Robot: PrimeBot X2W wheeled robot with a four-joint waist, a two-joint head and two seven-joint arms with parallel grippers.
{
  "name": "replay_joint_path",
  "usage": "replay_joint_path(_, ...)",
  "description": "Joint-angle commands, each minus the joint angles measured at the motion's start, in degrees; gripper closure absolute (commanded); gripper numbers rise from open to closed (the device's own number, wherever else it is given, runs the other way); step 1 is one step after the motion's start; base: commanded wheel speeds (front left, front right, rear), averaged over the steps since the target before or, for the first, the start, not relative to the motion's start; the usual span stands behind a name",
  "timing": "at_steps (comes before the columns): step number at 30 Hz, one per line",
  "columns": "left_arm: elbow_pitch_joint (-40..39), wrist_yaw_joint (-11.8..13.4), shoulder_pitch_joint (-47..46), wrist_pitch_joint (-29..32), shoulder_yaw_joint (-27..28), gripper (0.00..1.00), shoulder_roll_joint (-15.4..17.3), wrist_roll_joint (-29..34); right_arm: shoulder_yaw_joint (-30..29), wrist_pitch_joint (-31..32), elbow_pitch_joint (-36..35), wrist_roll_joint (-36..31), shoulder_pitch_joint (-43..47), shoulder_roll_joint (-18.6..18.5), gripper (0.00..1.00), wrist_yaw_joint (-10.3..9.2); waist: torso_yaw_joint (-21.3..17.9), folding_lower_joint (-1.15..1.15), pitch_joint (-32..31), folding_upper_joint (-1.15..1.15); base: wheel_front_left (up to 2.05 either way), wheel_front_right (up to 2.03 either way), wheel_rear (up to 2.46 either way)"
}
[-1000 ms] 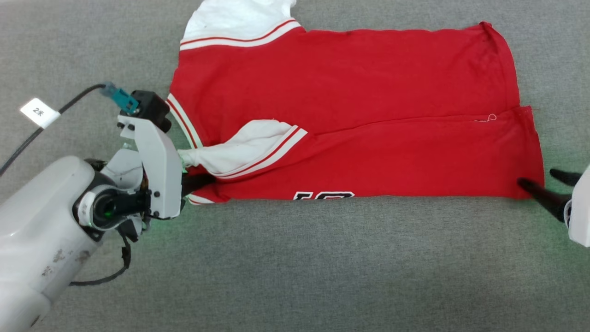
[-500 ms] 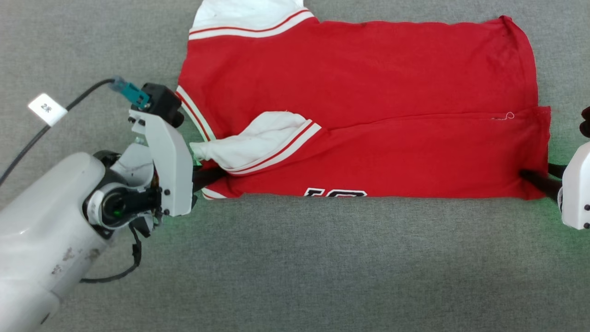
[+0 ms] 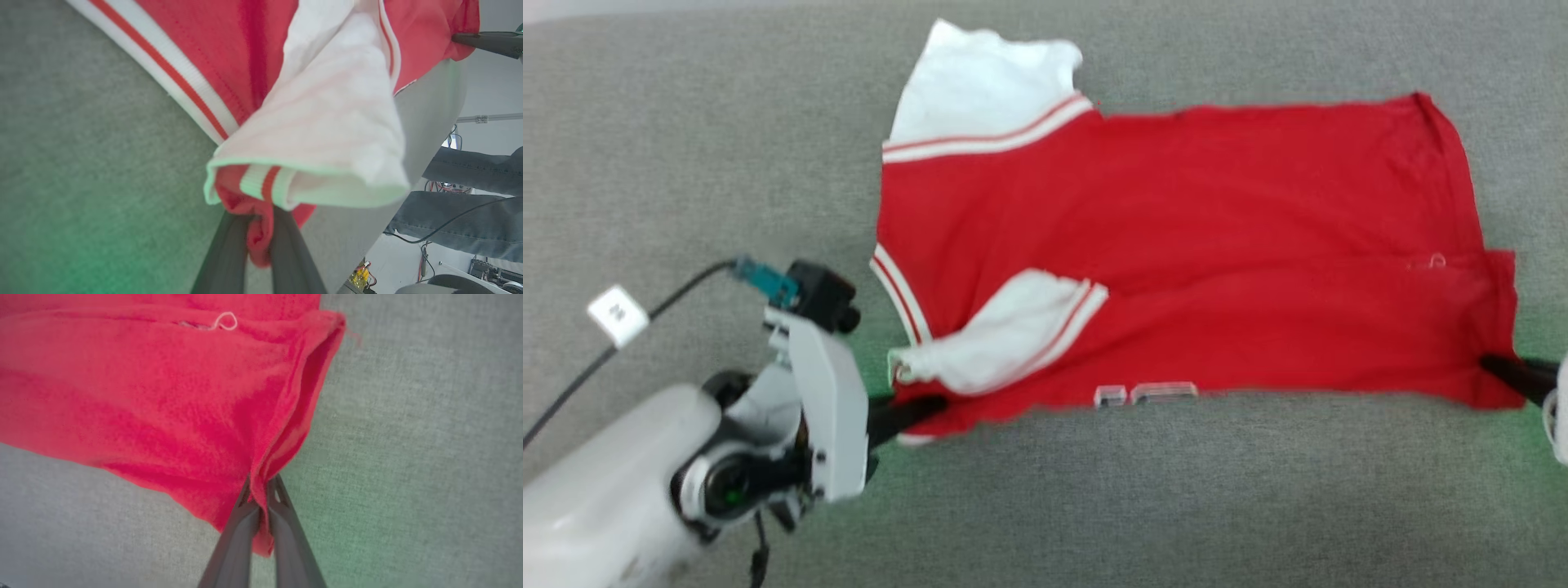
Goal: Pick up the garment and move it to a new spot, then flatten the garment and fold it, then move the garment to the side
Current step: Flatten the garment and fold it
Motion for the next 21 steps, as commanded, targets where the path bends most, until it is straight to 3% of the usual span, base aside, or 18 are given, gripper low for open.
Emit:
replay_joint_path(1,-2.16,1.07,2.49,-0.61,-0.25,1.00,1.62,0.36,-0.76,0.56,-0.91,1.15,2.29,-1.34,1.00,-0.06,0.61,0.00,-0.67,0.00,0.00,0.00,0.00)
replay_joint_path(8,-13.33,4.30,8.76,-4.00,-0.59,1.00,5.87,0.39,-4.61,1.43,-5.14,3.19,10.11,-4.94,1.00,-0.06,1.58,0.00,-1.28,0.00,0.00,0.00,0.00)
replay_joint_path(9,-14.03,4.76,9.26,-4.76,-0.40,1.00,6.02,0.52,-5.46,0.84,-5.70,2.85,10.74,-4.97,0.96,-0.06,1.63,0.00,-1.36,0.00,0.00,0.00,0.00)
replay_joint_path(10,-14.48,5.14,9.81,-5.51,-0.25,0.98,6.06,0.67,-6.41,0.33,-5.97,2.46,11.29,-4.73,0.67,-0.07,1.64,0.00,-1.55,0.00,0.00,0.00,0.00)
replay_joint_path(11,-14.74,5.39,10.26,-6.24,-0.19,0.90,6.08,0.91,-7.01,-0.25,-6.24,1.98,11.76,-4.45,0.55,-0.06,1.64,0.00,-1.68,0.00,0.00,0.00,0.00)
replay_joint_path(12,-14.87,5.60,10.61,-7.29,0.07,0.61,6.04,1.17,-7.77,-0.90,-6.65,1.62,11.96,-3.92,0.00,-0.06,1.65,0.00,-1.84,0.00,0.00,0.00,0.00)
replay_joint_path(14,-15.17,5.82,11.55,-9.27,0.55,0.11,5.60,1.07,-9.60,-2.29,-7.20,1.37,11.94,-2.56,0.00,-0.06,1.66,0.00,-2.29,0.00,0.00,0.00,0.00)
replay_joint_path(15,-15.49,5.77,11.90,-10.48,0.84,0.00,5.49,1.43,-10.26,-3.01,-7.76,1.17,11.88,-2.14,0.00,-0.06,1.67,0.00,-2.49,0.00,0.00,0.00,0.00)
replay_joint_path(21,-15.96,7.31,15.21,-22.71,4.33,0.00,4.58,4.93,-14.75,-11.52,-10.54,-2.90,10.16,1.57,0.00,-0.06,2.30,0.00,-3.38,0.00,0.00,0.00,0.00)
